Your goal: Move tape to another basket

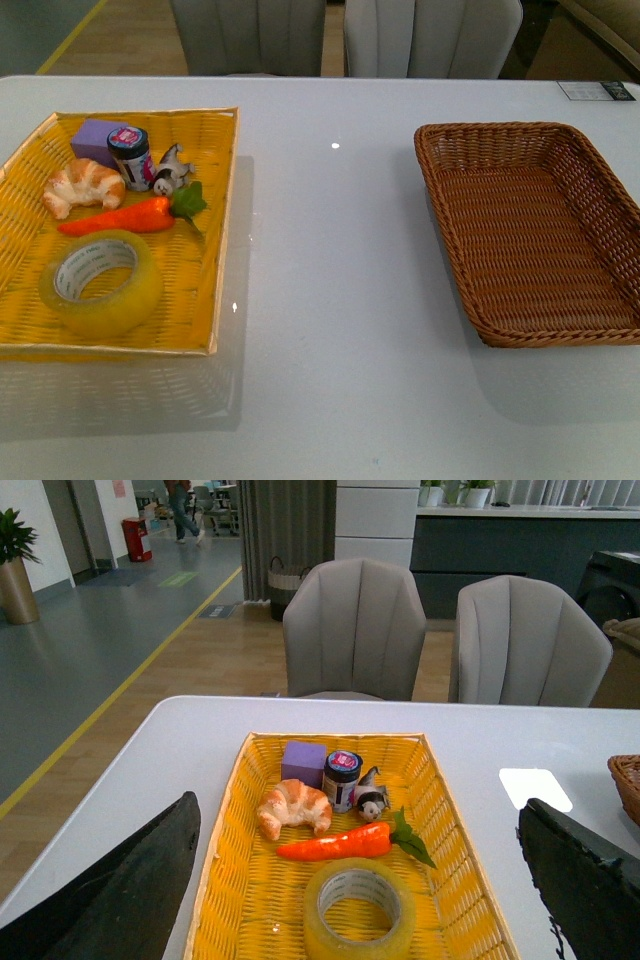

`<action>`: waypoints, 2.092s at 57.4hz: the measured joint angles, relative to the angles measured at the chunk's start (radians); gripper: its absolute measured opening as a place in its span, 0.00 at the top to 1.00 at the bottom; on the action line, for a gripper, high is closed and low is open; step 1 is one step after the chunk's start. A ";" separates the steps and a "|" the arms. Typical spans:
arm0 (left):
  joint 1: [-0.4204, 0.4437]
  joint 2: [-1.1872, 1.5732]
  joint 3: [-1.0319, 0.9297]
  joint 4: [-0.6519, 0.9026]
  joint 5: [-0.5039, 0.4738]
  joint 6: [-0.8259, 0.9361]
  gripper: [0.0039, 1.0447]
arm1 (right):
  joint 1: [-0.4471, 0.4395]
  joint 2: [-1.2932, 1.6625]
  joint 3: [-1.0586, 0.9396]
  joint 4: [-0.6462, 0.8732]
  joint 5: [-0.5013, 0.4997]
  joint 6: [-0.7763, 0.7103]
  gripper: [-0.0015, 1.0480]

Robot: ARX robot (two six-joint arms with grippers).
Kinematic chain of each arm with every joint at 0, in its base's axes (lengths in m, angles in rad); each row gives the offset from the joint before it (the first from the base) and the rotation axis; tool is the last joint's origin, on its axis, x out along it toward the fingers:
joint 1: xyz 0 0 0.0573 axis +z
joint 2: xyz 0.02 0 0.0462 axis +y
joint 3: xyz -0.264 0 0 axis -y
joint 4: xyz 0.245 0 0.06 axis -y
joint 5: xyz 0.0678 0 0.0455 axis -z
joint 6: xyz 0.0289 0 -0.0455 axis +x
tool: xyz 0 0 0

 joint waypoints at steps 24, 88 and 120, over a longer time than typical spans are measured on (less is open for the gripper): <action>0.000 0.000 0.000 0.000 0.000 0.000 0.08 | 0.000 0.000 0.000 0.000 0.000 0.000 0.09; 0.082 2.021 0.701 0.468 0.123 0.118 0.08 | 0.000 0.000 0.000 0.000 0.000 0.000 0.09; 0.091 2.233 0.835 0.456 0.103 0.116 0.22 | 0.000 0.000 0.000 0.000 0.000 0.000 0.09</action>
